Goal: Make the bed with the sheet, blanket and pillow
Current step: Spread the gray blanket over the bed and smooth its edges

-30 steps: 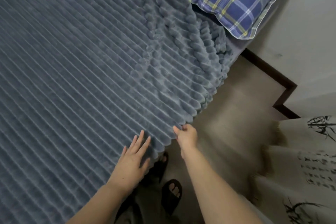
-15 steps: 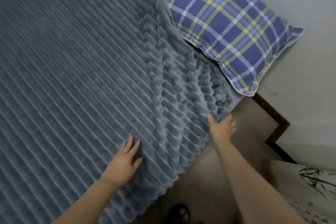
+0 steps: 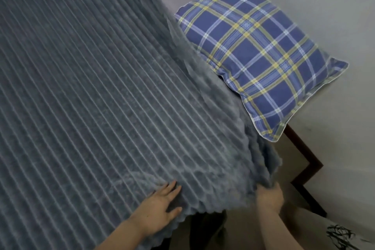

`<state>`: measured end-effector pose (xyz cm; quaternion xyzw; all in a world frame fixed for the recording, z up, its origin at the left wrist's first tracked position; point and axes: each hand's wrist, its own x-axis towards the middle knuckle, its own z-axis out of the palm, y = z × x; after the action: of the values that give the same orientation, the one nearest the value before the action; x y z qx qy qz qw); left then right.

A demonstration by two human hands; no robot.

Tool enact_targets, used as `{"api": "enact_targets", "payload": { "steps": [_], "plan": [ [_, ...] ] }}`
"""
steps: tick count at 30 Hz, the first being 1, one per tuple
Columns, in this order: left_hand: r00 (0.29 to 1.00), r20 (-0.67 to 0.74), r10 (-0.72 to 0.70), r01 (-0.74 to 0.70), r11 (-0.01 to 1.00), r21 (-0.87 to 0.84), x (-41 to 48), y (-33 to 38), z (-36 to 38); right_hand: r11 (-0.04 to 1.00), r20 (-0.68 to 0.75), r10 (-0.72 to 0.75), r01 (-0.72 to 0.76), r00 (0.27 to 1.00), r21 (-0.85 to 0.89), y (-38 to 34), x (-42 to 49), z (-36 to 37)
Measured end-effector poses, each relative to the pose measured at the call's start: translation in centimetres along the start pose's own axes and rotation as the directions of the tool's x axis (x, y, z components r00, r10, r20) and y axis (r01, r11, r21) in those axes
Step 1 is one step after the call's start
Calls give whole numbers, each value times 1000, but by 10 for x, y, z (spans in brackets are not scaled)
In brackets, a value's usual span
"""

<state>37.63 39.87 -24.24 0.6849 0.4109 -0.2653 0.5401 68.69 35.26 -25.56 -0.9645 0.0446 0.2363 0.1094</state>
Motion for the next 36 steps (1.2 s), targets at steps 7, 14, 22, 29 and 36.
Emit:
{"api": "enact_targets", "payload": {
  "steps": [7, 14, 22, 29, 36],
  "plan": [
    [996, -68, -54, 59, 996, 67, 39, 41, -12, 525, 175, -825, 843, 538, -117, -60, -8, -8],
    [975, -198, -96, 99, 995, 5, 80, 88, -7, 302, 479, -828, 952, 291, -55, -197, -10, 34],
    [667, -724, -176, 101, 984, -147, 101, 132, -26, -138, 513, -842, 854, 165, -501, -257, 28, 20],
    [889, -428, -164, 157, 986, -53, 147, 172, -54, -320, 548, -800, 597, 246, -736, -269, 73, 2],
    [992, -125, 37, -30, 998, 54, 151, 191, -27, -355, 554, -833, 753, 14, -553, -278, 62, 10]
  ]
}}
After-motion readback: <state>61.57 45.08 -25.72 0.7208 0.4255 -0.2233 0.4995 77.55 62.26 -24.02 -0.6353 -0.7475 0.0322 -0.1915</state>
